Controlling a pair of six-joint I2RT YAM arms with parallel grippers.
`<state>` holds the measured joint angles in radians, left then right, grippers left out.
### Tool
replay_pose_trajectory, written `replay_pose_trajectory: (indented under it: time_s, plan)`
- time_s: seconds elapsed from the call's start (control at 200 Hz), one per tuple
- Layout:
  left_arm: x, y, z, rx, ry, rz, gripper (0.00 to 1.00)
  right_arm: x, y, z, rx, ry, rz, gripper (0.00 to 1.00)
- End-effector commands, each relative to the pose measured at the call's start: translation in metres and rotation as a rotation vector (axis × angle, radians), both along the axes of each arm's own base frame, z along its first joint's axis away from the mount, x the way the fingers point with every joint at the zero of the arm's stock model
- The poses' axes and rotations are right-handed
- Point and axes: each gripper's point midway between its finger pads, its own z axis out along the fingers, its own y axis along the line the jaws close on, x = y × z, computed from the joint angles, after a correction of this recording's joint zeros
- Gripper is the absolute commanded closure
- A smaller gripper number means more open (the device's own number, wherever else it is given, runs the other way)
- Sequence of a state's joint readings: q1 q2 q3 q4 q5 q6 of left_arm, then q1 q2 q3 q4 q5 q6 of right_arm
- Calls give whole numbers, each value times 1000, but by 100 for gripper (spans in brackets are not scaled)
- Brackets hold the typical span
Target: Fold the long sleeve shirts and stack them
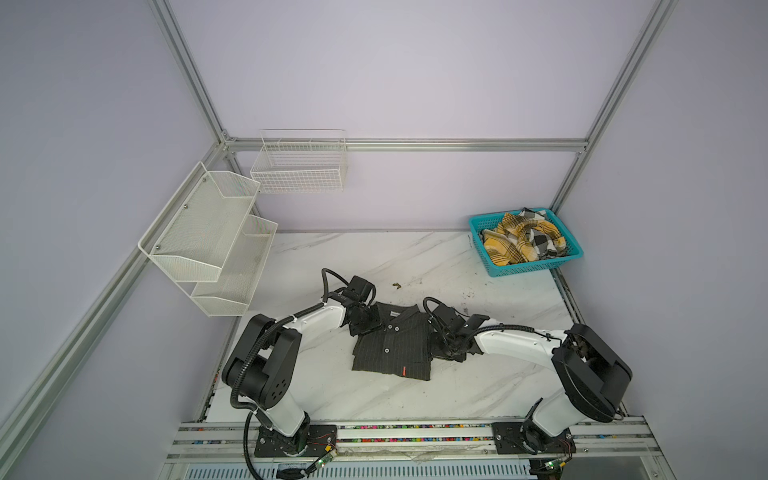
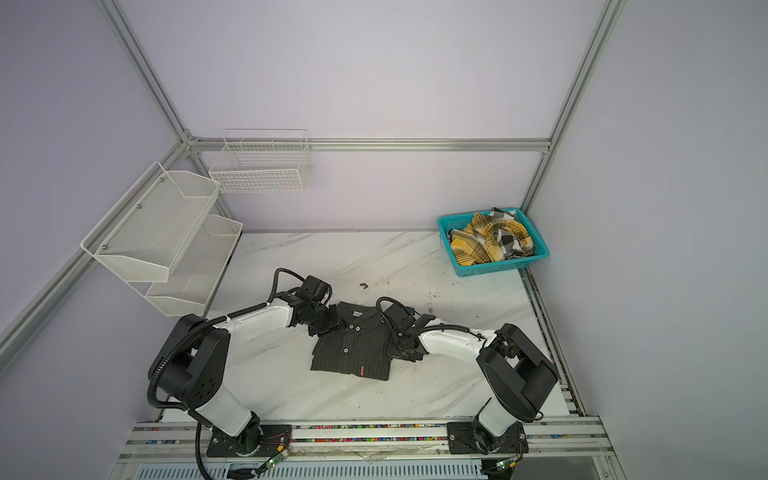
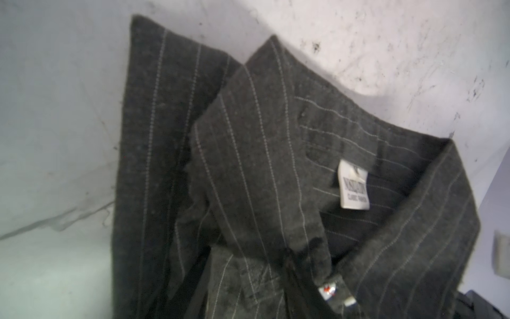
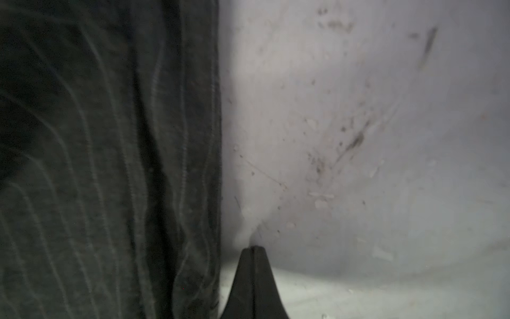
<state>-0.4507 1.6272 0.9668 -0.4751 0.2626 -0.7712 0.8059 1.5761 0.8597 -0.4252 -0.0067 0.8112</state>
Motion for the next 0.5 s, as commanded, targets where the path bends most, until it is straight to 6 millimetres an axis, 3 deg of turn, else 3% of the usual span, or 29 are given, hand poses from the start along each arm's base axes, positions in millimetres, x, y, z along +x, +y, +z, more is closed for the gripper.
replay_pose_trajectory:
  time_s: [0.0,0.08,0.18,0.245,0.32,0.495]
  plan:
    - [11,-9,47,-86,-97,16,54,11,8,36,62,-88,9,99]
    - [16,-10,59,-92,-119,27,54,9,4,62,95,-129,-6,71]
    - [22,-19,68,-132,-117,21,55,-1,10,62,139,-107,11,54]
    - [26,-29,75,-163,-123,5,55,-8,16,58,179,-75,34,53]
    - [35,-38,90,-182,-160,-13,55,-8,25,56,215,-68,48,60]
    - [59,-63,102,-216,-184,-55,65,-4,43,45,253,-41,76,67]
